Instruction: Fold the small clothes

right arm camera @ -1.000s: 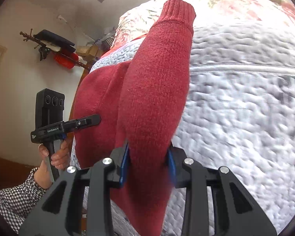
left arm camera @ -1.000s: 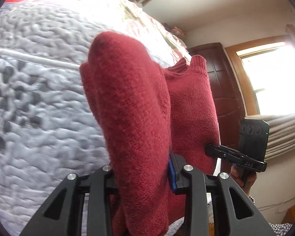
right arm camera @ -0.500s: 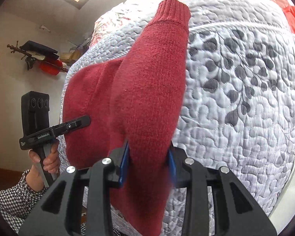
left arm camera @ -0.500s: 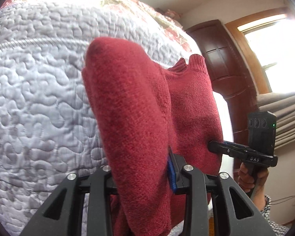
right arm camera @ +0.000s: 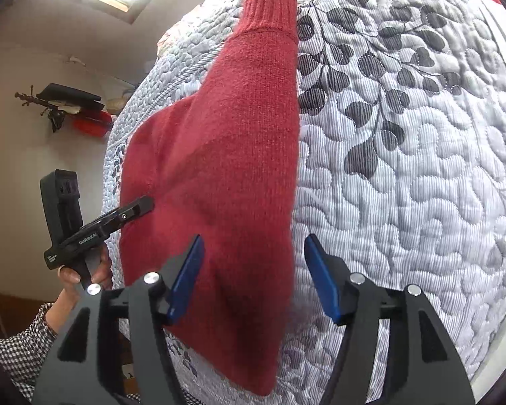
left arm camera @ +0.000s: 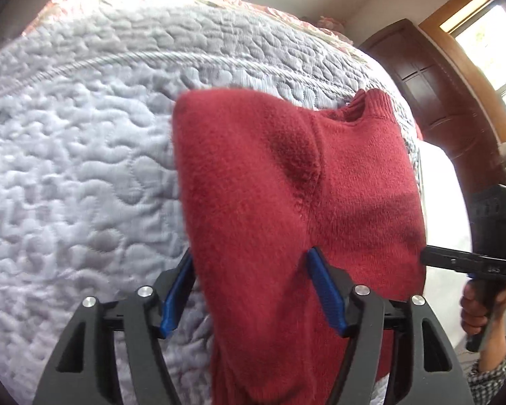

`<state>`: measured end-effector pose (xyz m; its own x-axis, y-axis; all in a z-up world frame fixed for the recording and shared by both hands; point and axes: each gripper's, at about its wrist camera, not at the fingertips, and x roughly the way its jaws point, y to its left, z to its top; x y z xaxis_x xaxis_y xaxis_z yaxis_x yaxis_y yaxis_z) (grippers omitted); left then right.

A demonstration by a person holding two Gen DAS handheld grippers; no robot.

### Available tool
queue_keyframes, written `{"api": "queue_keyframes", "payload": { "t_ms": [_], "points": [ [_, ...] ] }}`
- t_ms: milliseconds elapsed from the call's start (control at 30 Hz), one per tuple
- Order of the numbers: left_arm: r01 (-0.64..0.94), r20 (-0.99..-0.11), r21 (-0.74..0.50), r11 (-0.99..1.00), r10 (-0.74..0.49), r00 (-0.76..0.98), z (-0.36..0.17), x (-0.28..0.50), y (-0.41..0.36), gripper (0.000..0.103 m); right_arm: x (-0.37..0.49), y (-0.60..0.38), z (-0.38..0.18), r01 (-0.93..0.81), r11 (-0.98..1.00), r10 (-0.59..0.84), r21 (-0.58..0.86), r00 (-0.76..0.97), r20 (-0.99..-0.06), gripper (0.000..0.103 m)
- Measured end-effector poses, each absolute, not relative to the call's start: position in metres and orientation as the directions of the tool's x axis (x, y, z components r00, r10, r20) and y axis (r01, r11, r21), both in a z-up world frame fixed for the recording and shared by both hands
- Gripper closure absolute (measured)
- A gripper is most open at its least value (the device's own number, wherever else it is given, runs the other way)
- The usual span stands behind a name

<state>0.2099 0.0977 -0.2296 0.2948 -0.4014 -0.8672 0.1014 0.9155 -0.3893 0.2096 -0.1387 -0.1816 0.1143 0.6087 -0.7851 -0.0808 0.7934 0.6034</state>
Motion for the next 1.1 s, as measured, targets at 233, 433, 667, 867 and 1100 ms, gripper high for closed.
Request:
{"api": "queue_keyframes", "payload": {
  "t_ms": [233,433,667,867,1100],
  "points": [
    [0.106,-0.885,-0.326,0.94,-0.342,0.316,-0.22,0.119,0.122,0.031,0.129,-0.152,-0.193,-0.06,0.791,0.612,0.609,0.073,-0.788,0.04],
    [0.091,-0.911,-0.24,0.967,-0.256,0.323,-0.23,0.09,0.116,0.035,0.1,-0.137,-0.219,-0.005,0.773,0.635,0.635,0.016,-0.772,0.071],
    [0.087,-0.92,-0.212,0.973,-0.229,0.318,-0.227,0.089,0.116,0.041,0.091,-0.14,-0.182,-0.056,0.774,0.634,0.631,0.074,-0.77,0.083],
    [0.072,-0.928,-0.217,0.974,-0.228,0.294,-0.249,0.088,0.12,0.037,0.101,-0.126,-0.204,-0.039,0.841,0.541,0.54,0.03,-0.841,0.083],
    [0.049,-0.933,-0.207,0.977,-0.212,0.292,-0.253,0.085,0.12,0.031,0.102,-0.12,-0.215,-0.02,0.862,0.507,0.507,0.046,-0.86,0.078]
  ]
}}
